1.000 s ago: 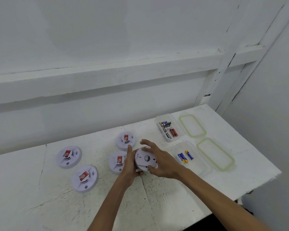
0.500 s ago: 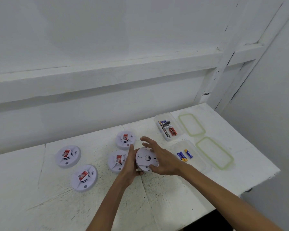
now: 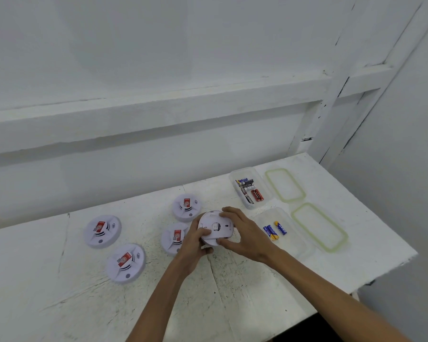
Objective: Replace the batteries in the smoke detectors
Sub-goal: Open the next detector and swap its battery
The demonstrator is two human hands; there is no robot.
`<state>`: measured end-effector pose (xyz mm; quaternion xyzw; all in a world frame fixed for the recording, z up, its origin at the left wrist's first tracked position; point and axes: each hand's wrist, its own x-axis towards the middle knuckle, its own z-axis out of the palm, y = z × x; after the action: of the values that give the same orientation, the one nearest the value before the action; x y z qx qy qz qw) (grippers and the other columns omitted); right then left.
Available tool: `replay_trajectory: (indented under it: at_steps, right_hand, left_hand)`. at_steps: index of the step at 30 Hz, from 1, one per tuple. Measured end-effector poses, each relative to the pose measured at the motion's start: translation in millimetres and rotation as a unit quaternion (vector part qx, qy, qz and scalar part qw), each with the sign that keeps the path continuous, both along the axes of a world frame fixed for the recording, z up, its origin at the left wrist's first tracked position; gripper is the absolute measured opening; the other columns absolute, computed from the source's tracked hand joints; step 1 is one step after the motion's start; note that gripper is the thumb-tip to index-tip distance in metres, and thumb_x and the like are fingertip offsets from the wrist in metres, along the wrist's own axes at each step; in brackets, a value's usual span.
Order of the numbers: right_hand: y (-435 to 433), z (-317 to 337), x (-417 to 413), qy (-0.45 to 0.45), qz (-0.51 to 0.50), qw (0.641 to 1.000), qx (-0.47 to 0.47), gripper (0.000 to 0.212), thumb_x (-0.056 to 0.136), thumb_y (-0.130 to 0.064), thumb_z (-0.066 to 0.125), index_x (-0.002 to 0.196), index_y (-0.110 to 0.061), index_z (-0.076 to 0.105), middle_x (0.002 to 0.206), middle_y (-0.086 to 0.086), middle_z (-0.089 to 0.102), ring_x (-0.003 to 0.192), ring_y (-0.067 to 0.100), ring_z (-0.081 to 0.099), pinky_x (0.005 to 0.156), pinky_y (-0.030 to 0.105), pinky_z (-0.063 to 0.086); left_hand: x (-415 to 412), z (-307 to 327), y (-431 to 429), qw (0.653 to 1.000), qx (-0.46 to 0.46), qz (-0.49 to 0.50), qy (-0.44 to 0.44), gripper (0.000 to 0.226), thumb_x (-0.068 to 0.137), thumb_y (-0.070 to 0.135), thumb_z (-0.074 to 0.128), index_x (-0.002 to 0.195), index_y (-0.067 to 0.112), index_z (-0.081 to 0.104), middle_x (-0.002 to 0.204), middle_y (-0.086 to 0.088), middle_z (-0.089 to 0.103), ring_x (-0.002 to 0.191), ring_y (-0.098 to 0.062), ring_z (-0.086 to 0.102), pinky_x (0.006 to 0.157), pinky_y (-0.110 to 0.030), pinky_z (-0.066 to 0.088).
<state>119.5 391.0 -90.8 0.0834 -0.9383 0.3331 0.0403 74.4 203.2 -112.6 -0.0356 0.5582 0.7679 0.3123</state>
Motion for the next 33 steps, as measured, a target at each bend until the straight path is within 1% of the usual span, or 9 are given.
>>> replay_trajectory:
  at_steps: [2,7,12,16,19,22,26,29,33]
  right_hand:
    - [-1,-2,-2,-0.004,-0.020,0.999,-0.026,0.071,0.085,-0.053,0.070,0.143,-0.024,0.041,0.148,-0.011,0.039,0.128,0.004,0.046,0.100,0.028,0.050]
    - [-2,-3,-6,-0.040,-0.061,0.990,-0.119,0.067,0.079,-0.049,0.079,0.134,-0.027,0.047,0.132,-0.016,0.051,0.118,0.004,0.054,0.090,0.020,0.055]
    - [-3,-5,-2,-0.085,-0.064,0.969,-0.222,0.074,0.073,-0.041,0.088,0.133,-0.035,0.046,0.132,-0.012,0.053,0.108,0.011,0.065,0.081,0.029,0.061]
    - [5,-1,-1,-0.120,-0.030,0.974,-0.192,0.090,0.065,-0.040,0.093,0.138,-0.038,0.041,0.135,-0.018,0.049,0.109,0.003,0.062,0.083,0.023,0.059]
    - [8,-4,-2,-0.110,-0.032,0.982,-0.152,0.085,0.065,-0.041,0.092,0.134,-0.034,0.044,0.134,-0.007,0.056,0.110,0.009,0.063,0.085,0.027,0.060]
    - [5,-5,-3,-0.100,-0.043,0.982,-0.152,0.081,0.063,-0.037,0.094,0.129,-0.028,0.047,0.125,-0.003,0.063,0.104,0.007,0.066,0.081,0.024,0.060]
    - [3,-3,-4,-0.102,-0.046,0.981,-0.161,0.081,0.063,-0.035,0.094,0.127,-0.025,0.047,0.120,-0.003,0.065,0.099,0.004,0.068,0.079,0.023,0.060]
    - [2,-1,-3,-0.097,-0.039,0.980,-0.167,0.079,0.066,-0.038,0.092,0.128,-0.031,0.044,0.124,-0.004,0.063,0.102,0.011,0.068,0.083,0.029,0.061]
    - [-1,6,-4,-0.084,-0.032,0.984,-0.155,0.080,0.068,-0.041,0.090,0.131,-0.034,0.040,0.132,-0.007,0.057,0.107,0.014,0.064,0.086,0.032,0.059]
  left_hand:
    - [1,1,-1,1.000,0.000,0.003,0.006,0.046,0.098,0.011,0.060,0.137,0.033,0.054,0.125,-0.014,0.068,0.083,-0.023,0.069,0.063,-0.035,0.053]
    - [5,5,-1,0.999,-0.007,-0.003,0.033,0.043,0.102,0.015,0.057,0.139,0.036,0.051,0.129,-0.010,0.067,0.099,-0.027,0.068,0.070,-0.036,0.056]
    - [7,-1,2,0.997,-0.027,0.001,0.074,0.049,0.105,0.016,0.052,0.151,0.028,0.039,0.139,-0.009,0.059,0.110,-0.030,0.068,0.075,-0.039,0.061]
    - [9,0,0,0.997,-0.025,0.003,0.075,0.047,0.105,0.018,0.050,0.149,0.030,0.040,0.140,-0.001,0.059,0.116,-0.022,0.067,0.089,-0.047,0.060]
    - [12,2,0,0.994,-0.050,0.000,0.097,0.034,0.106,0.024,0.048,0.137,0.038,0.046,0.130,0.005,0.064,0.103,-0.017,0.072,0.076,-0.045,0.060]
    - [10,0,1,0.991,-0.071,0.018,0.109,0.037,0.108,0.030,0.044,0.144,0.035,0.043,0.123,0.003,0.069,0.094,-0.020,0.072,0.063,-0.035,0.058]
    - [9,-3,1,0.990,-0.076,0.018,0.119,0.041,0.108,0.032,0.044,0.149,0.032,0.041,0.125,0.000,0.068,0.093,-0.020,0.073,0.062,-0.034,0.058]
    - [7,-3,-2,0.994,-0.038,0.027,0.101,0.045,0.105,0.034,0.049,0.149,0.031,0.043,0.131,-0.009,0.066,0.096,-0.027,0.072,0.065,-0.037,0.059]
    - [3,0,-7,0.996,0.018,0.024,0.080,0.053,0.098,0.024,0.061,0.148,0.029,0.046,0.135,-0.008,0.064,0.101,-0.031,0.069,0.066,-0.039,0.057]
